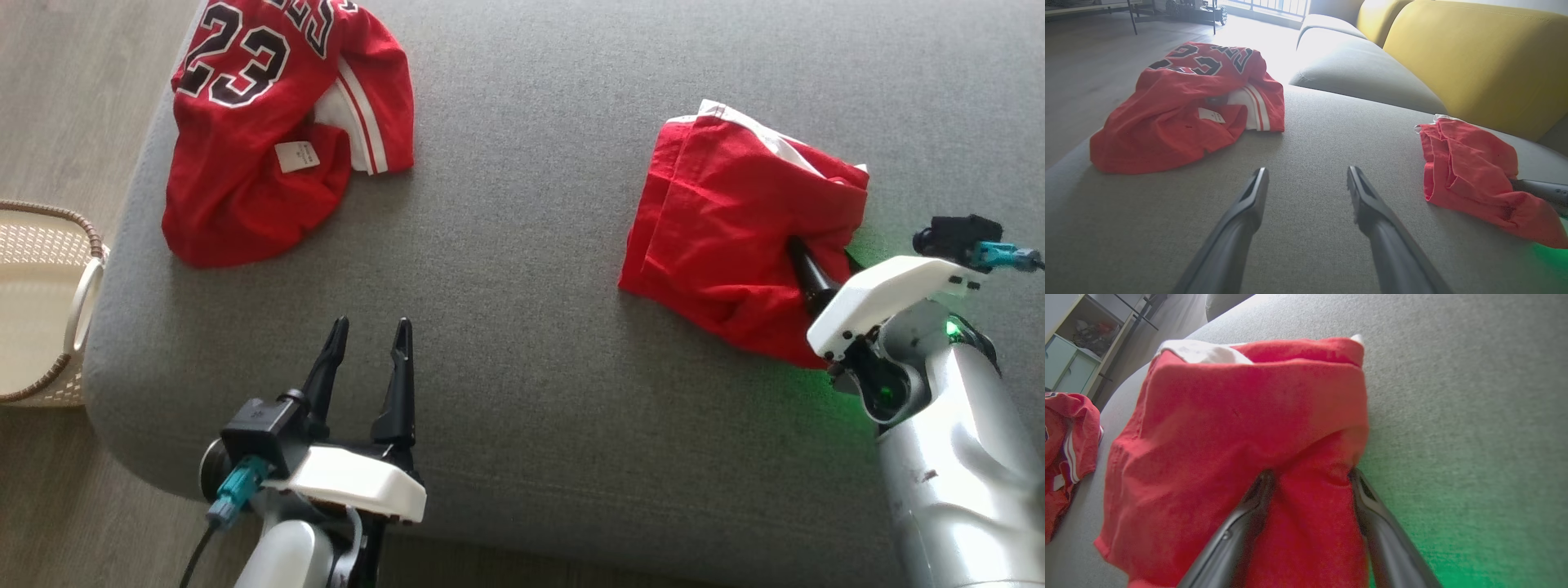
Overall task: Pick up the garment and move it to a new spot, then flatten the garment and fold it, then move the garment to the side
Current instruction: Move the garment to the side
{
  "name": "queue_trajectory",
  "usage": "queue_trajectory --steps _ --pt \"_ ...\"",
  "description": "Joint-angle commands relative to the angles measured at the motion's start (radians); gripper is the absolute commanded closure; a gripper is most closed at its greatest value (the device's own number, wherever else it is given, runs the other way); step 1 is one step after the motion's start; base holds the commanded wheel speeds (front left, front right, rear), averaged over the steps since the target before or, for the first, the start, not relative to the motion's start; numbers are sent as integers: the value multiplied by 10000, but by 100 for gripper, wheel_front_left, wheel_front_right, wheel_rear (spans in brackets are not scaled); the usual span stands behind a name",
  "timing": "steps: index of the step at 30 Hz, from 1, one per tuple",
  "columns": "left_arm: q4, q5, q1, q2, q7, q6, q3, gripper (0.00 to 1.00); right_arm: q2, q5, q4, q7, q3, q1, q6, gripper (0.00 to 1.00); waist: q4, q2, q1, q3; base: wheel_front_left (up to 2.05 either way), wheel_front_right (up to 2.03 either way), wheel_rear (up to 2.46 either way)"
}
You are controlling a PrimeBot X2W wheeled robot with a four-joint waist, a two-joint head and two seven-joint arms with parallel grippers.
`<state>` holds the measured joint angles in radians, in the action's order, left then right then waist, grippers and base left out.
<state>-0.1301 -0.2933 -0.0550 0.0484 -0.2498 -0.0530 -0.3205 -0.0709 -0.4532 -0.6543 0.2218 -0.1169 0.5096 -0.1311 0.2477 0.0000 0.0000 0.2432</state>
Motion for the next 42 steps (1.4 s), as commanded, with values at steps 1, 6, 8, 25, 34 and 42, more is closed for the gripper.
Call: queue_trajectory --steps 1,6,8,25,34,42 --pt "300 -17 -342 18 -120 -42 207 0 10 14 70 121 391 277 4 69 -3 0 0 19 0 0 0" --pt "290 28 -382 18 -120 -63 202 0 -158 196 144 -309 859 472 4 100 -104 0 0 24 0 0 0" --pt "276 48 -389 18 -120 -54 195 0 -322 378 178 -564 1100 535 4 100 -181 0 0 -11 0 0 0" --pt "459 960 -1363 18 -120 532 -125 0 -2612 1150 587 -419 3920 1994 4 100 -1991 0 0 753 0 0 0" --pt "313 1549 -3181 18 -120 1129 -961 0 -4421 945 993 -128 4884 3459 4 100 -3216 0 0 2007 0 0 0" --pt "349 1643 -4338 18 -120 1328 -1482 0 -5368 1096 804 -183 4118 4271 4 100 -3790 0 0 2947 0 0 0"
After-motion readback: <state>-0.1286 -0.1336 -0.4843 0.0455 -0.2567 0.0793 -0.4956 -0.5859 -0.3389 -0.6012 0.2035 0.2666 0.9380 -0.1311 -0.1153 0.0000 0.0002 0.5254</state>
